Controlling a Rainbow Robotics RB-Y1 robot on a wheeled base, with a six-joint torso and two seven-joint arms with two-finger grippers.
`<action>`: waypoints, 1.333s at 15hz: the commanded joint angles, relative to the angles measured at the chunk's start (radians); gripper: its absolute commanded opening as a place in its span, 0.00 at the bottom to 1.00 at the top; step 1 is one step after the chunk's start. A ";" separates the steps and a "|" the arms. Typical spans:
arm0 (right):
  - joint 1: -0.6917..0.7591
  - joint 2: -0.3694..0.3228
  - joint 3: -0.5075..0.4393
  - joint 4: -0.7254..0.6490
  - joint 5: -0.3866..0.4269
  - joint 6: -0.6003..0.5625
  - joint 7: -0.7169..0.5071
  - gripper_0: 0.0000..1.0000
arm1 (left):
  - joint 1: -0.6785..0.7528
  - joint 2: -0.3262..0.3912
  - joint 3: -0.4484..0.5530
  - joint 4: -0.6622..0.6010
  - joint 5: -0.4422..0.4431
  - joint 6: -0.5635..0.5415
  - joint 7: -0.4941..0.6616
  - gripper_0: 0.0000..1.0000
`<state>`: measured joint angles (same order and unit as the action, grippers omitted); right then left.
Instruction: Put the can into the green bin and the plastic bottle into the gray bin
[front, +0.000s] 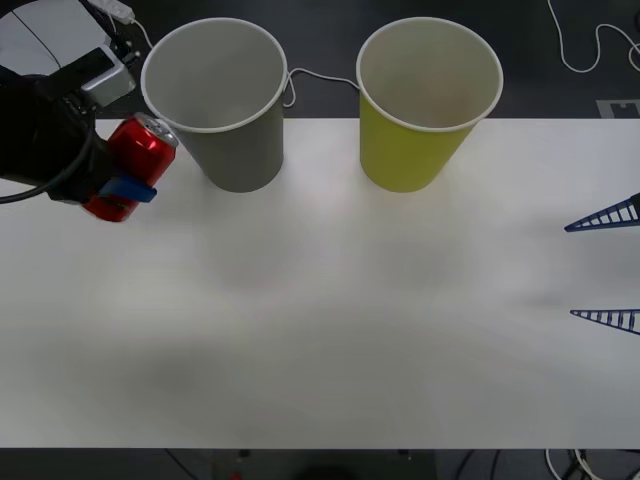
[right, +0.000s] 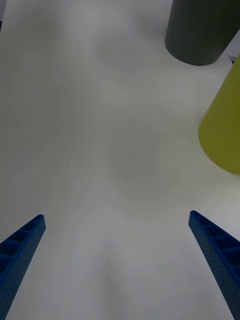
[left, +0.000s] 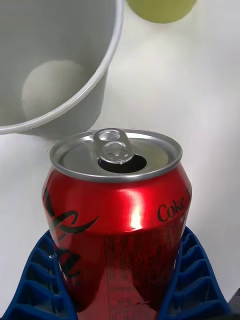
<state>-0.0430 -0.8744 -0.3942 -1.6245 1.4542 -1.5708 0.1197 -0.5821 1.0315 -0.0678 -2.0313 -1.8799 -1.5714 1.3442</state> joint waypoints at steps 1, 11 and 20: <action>0.000 0.000 0.000 0.000 0.000 0.000 0.000 1.00 | -0.097 0.070 -0.084 0.014 0.073 0.001 -0.002 0.00; 0.000 0.000 0.000 0.000 0.000 0.000 0.000 1.00 | -0.726 0.099 -0.603 0.233 0.259 0.001 0.052 0.00; 0.000 0.000 0.000 0.000 0.000 0.000 0.000 1.00 | -1.108 -0.285 -0.843 0.689 0.197 0.001 0.053 0.00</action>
<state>-0.0429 -0.8744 -0.3942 -1.6245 1.4542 -1.5708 0.1197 -1.6749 0.7888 -0.9112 -1.3819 -1.6618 -1.5710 1.3974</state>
